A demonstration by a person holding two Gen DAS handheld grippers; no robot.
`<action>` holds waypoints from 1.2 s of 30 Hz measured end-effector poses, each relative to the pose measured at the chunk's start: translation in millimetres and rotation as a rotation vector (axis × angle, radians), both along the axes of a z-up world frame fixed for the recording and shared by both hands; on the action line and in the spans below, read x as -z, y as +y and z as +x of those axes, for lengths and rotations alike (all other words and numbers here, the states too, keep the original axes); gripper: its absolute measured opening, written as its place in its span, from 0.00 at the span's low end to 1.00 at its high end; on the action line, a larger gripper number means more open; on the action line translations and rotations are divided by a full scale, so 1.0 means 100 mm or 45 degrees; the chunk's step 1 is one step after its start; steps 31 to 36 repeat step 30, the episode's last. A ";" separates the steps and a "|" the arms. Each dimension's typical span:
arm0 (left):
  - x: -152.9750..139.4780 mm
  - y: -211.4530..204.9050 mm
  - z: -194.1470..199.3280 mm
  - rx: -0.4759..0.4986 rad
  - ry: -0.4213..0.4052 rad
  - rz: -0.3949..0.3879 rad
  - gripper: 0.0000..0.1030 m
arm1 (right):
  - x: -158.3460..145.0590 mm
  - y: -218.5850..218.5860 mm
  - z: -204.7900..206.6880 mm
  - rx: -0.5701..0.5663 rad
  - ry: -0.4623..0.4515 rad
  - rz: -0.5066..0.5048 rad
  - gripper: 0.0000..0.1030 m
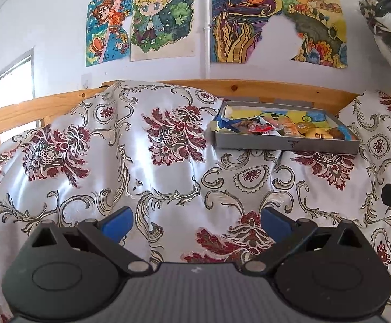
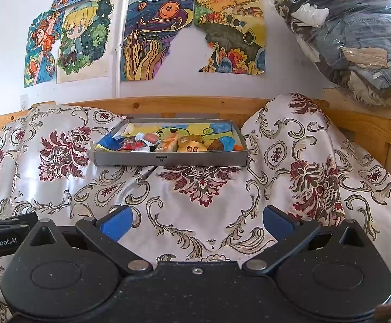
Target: Organize snacks
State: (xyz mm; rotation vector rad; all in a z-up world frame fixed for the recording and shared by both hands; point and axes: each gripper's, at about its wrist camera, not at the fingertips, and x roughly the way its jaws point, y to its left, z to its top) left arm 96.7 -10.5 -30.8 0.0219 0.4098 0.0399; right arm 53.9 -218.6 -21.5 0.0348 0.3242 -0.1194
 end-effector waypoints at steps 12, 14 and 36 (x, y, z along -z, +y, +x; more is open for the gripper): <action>-0.01 0.02 -0.02 0.026 -0.006 -0.028 1.00 | 0.00 0.00 0.01 0.000 0.002 0.000 0.99; -0.01 0.02 -0.02 0.028 -0.005 -0.026 1.00 | -0.01 0.00 0.01 0.000 0.002 0.000 0.99; -0.01 0.03 -0.02 0.021 0.001 -0.044 1.00 | -0.02 0.00 0.03 0.000 0.006 0.000 0.99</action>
